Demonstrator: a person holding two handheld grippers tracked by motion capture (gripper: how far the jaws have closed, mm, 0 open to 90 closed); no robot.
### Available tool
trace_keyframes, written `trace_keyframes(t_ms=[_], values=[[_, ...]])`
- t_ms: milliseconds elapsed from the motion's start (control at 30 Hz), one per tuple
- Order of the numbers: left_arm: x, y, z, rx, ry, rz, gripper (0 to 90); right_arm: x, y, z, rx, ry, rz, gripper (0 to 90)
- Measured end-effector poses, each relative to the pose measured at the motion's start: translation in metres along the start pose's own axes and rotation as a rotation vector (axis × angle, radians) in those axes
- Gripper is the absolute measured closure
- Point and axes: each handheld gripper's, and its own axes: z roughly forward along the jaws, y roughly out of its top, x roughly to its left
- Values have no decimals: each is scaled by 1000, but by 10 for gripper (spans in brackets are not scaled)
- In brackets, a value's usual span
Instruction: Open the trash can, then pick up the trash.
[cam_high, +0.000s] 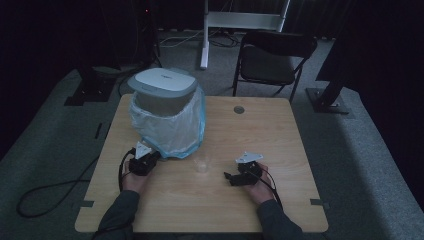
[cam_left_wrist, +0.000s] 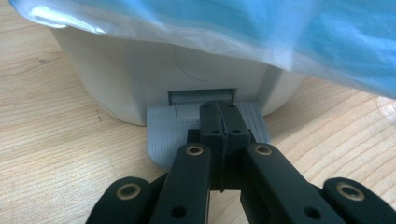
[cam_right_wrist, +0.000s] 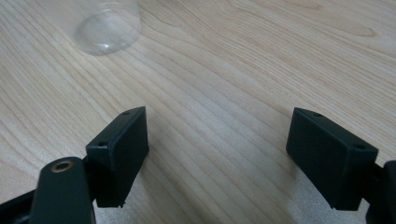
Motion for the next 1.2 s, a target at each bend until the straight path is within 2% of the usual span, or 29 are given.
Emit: trace_keyframes(t_ms=[133,167,267,333,367,567,633,800,833,933,1200], values=[[0,0,0,0,-2,-2,900,-1,0,-1,-1,-6,6,277],[0,0,0,0,-2,-2,900,-1,2,-3,6,-14,12,337],[0,0,0,0,-2,-2,900,2,6,-5,2,-23,3,403],[0,0,0,0,-2,-3,900,4,9,-8,-12,-17,-2,432],[0,0,0,-1,-2,-3,900,5,16,-13,-35,-14,0,477],[0,0,0,0,-2,-3,900,4,28,-20,-72,24,26,543],[0,0,0,0,-2,-2,900,4,39,-23,-89,48,45,567],[0,0,0,0,-2,-2,900,5,60,-30,-143,72,60,580],[0,0,0,0,-2,-2,900,7,65,-31,-152,71,53,599],[0,0,0,0,-1,-2,900,10,79,-31,-167,110,48,671],[0,0,0,-2,-3,-5,900,21,109,-20,-145,142,19,732]])
